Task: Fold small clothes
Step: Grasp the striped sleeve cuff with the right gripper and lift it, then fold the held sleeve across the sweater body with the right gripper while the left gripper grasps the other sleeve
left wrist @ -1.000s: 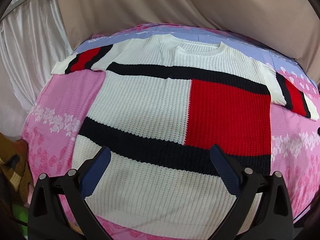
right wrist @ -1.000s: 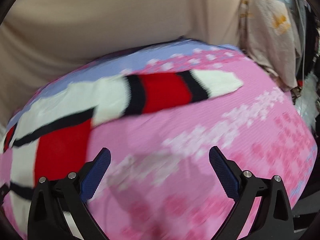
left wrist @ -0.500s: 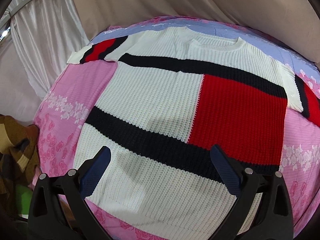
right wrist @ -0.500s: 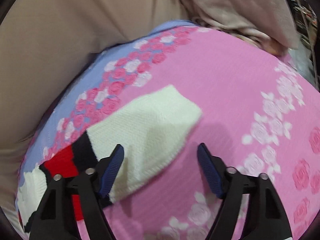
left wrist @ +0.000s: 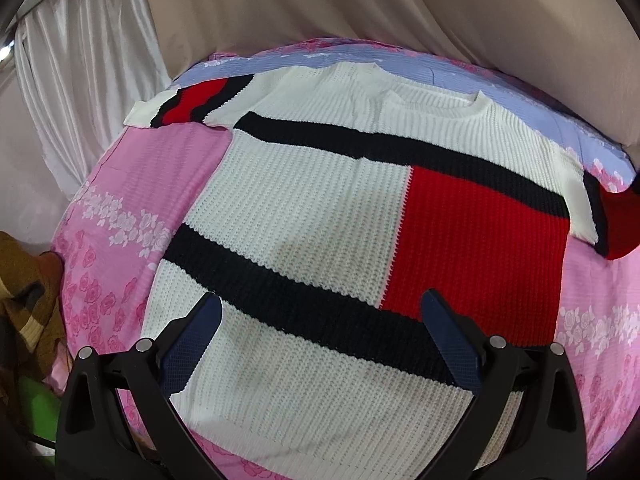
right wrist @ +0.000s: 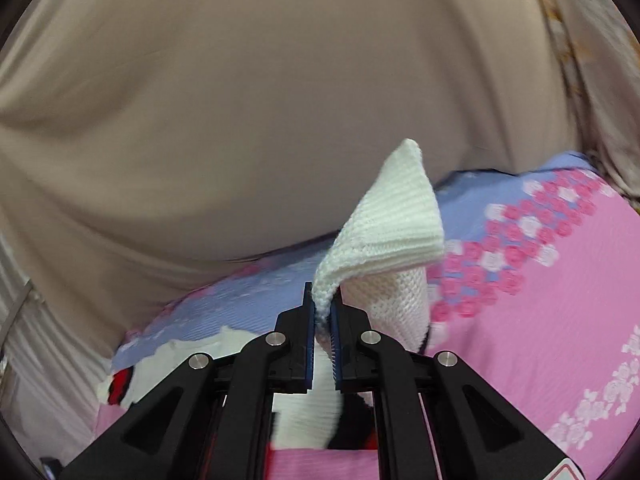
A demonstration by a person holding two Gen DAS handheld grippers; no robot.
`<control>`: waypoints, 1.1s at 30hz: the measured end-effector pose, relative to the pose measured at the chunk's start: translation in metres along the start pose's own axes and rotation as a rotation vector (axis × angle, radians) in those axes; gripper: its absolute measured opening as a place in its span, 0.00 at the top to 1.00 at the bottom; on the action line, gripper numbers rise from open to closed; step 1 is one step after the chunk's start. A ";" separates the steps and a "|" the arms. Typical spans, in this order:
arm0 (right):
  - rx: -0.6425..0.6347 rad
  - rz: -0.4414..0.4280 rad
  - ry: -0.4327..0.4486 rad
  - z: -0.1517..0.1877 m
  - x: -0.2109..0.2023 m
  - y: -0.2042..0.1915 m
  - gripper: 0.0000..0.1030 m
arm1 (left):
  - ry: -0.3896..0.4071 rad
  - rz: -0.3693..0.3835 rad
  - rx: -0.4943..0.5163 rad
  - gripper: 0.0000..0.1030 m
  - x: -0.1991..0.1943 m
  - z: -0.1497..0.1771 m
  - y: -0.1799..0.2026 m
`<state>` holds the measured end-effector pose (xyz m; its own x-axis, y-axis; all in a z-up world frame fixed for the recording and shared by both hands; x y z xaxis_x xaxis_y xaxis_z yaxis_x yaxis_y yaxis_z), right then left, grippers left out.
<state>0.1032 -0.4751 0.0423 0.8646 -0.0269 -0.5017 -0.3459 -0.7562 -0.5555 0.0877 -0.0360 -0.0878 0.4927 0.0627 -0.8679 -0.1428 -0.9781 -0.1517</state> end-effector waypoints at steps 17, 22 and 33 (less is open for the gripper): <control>-0.341 -0.021 -0.332 0.260 0.086 -0.216 0.48 | -0.003 0.196 -0.198 0.05 0.057 -0.059 -0.122; -0.260 0.291 -0.316 0.251 0.060 -0.111 0.48 | -0.058 0.295 -0.199 0.05 0.114 -0.106 -0.079; -0.013 0.422 -0.253 0.213 0.059 -0.002 0.47 | -0.072 0.471 -0.194 0.93 0.151 -0.160 0.001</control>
<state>0.0774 -0.3360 -0.1269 0.5336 -0.1745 -0.8276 -0.6410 -0.7217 -0.2612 0.2993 -0.0591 -0.1429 0.3521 -0.3869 -0.8523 -0.1696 -0.9219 0.3484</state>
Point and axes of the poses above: each gripper's, at about its wrist camera, not at the fingertips, and x roughly the way its jaws point, y to its right, z to its underside, the point moved 6 cm from there along x, roughly the way its jaws point, and after that the axes turned 8 degrees about x, right-handed, at the moved point
